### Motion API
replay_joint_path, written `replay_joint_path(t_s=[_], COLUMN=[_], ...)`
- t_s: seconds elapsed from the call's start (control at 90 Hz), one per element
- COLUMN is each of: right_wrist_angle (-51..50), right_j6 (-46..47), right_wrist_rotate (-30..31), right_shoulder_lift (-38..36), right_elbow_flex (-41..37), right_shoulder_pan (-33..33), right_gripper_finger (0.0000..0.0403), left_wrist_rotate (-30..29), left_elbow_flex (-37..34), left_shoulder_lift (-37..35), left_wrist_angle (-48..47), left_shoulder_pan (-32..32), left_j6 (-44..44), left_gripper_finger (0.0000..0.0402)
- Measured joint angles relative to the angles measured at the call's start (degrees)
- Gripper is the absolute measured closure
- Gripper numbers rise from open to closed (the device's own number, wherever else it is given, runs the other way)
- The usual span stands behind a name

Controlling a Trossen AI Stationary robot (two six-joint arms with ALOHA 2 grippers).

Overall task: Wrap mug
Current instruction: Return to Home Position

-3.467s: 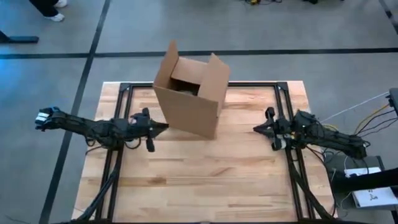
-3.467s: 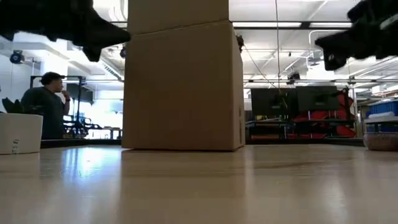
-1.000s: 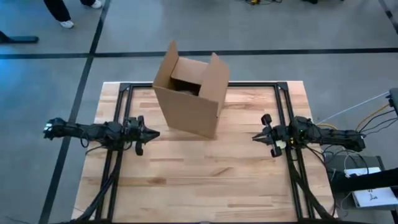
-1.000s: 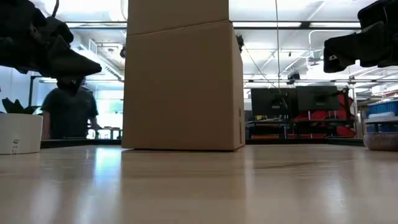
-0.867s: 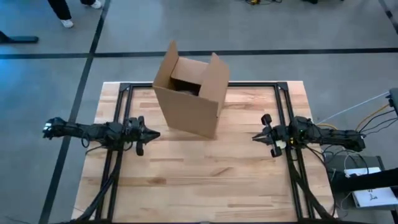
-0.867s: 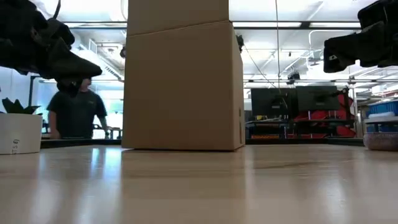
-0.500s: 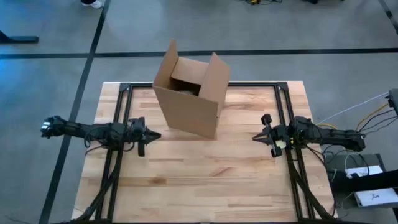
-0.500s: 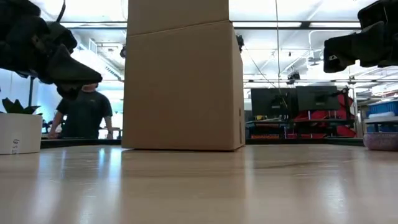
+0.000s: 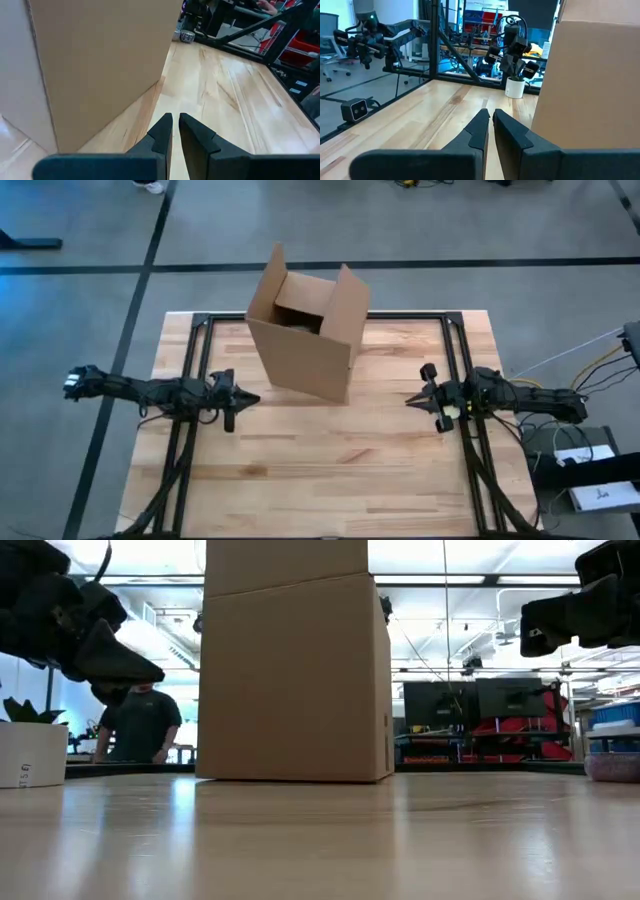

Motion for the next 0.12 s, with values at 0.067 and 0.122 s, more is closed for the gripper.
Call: replay_joint_path(t_s=[0.067, 0.122], right_wrist_angle=[0.0, 0.0], right_j6=[0.0, 0.0], right_wrist_rotate=[0.0, 0.0], right_shoulder_lift=[0.0, 0.0], right_elbow_flex=[0.0, 0.0], right_shoulder_pan=[0.0, 0.0], right_gripper_finger=[0.0389, 0.0389], left_wrist_rotate=[0.0, 0.0], left_elbow_flex=[0.0, 0.0], left_shoulder_lift=[0.3, 0.5], left_wrist_angle=[0.0, 0.0], left_shoulder_pan=[0.0, 0.0], left_j6=[0.0, 0.0], left_gripper_finger=[0.0381, 0.0381])
